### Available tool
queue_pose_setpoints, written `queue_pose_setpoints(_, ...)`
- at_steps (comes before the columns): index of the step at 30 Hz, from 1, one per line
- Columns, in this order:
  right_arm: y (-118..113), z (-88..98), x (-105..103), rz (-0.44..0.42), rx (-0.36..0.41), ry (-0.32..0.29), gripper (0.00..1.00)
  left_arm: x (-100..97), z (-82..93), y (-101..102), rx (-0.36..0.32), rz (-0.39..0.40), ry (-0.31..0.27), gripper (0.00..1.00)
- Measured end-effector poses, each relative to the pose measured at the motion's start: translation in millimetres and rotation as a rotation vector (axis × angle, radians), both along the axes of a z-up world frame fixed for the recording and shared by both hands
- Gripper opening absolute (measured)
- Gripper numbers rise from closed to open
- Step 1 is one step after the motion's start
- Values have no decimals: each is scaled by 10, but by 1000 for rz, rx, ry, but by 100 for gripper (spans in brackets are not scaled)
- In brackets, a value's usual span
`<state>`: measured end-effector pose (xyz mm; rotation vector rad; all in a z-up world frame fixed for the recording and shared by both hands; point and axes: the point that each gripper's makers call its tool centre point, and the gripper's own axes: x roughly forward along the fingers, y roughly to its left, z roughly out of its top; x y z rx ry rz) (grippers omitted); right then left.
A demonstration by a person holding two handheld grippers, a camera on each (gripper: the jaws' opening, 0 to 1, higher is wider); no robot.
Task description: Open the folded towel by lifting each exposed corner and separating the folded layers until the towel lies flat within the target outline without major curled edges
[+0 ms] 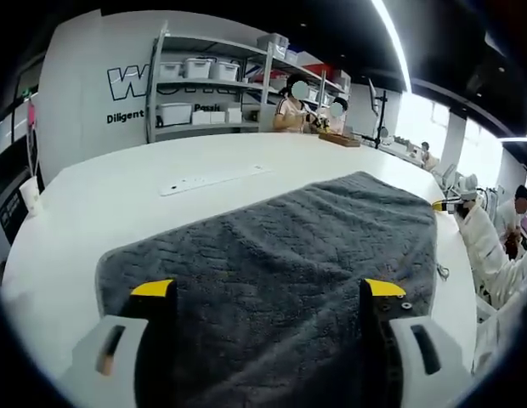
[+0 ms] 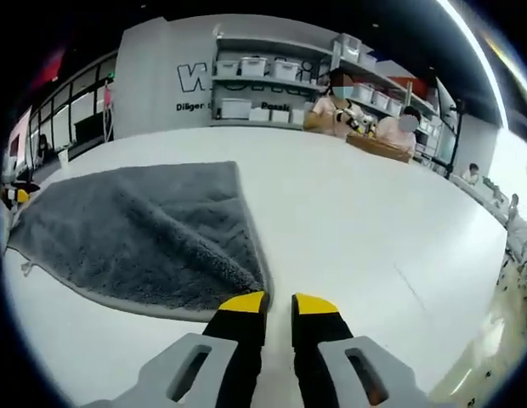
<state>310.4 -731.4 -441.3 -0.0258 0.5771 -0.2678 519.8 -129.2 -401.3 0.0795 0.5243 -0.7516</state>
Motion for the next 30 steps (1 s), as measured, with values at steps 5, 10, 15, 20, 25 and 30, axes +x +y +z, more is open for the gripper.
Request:
queue_pose_setpoints(5,-60,21,-48,-20,-34,-5,29,4,-5,21,-1,7,3,87)
queue_pose_setpoints(10,-75,70,-122,-36,-56,31,51,-8,-20,-9,2,-1,6,87)
queue_pose_setpoints(15,19,93,-143,-19,-33,44,67,-18,-34,-9,6,-2,10,87)
queue_pose_setpoints(20,162,94,-129,18,-31,88,84,-26,-25,-16,5,-5,8,87)
queue_pose_setpoints(25,307,157,-75,57,-14,70,96,-34,-20,-19,4,-9,7,87)
queue_pose_setpoints(30,377,180,-57,72,-6,82,99,-35,-16,-11,7,-6,5,87)
